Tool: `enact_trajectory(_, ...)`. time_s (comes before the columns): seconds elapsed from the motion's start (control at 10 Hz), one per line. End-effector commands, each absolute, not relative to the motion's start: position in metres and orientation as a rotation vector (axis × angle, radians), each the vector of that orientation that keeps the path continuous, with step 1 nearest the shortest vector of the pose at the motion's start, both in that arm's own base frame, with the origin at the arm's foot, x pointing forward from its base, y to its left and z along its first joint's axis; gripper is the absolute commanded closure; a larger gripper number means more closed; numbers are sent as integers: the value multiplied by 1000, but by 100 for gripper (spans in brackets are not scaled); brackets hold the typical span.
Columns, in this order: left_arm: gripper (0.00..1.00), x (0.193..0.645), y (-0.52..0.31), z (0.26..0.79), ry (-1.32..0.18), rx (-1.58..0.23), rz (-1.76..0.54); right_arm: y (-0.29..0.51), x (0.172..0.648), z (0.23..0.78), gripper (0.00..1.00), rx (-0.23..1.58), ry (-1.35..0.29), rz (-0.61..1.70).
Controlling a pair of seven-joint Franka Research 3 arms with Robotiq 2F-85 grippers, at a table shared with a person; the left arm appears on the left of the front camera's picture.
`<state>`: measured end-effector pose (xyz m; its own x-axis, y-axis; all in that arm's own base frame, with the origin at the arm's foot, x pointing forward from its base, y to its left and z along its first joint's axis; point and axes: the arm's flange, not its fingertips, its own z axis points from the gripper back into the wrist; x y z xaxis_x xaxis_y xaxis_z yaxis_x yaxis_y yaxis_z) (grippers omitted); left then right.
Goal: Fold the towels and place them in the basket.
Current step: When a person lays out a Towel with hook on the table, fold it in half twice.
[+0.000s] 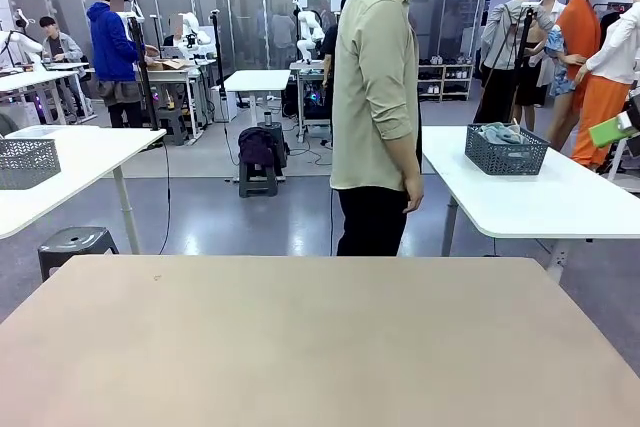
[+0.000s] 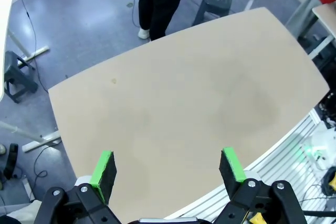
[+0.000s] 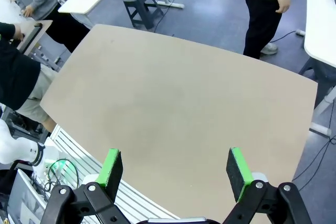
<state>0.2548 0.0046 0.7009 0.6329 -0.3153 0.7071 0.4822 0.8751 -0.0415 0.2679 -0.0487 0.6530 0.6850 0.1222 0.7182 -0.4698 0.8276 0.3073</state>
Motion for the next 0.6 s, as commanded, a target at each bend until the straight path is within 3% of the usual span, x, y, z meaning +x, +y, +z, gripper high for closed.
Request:
enact_trajectory(0.0, 0, 255, 3, 695, -767, -233, -431, -39, 268, 652, 0, 486, -740, 332)
enact_trajectory(0.5, 0, 255, 5, 701, -759, -236, -461, -49, 268, 653, 0, 502, -749, 348)
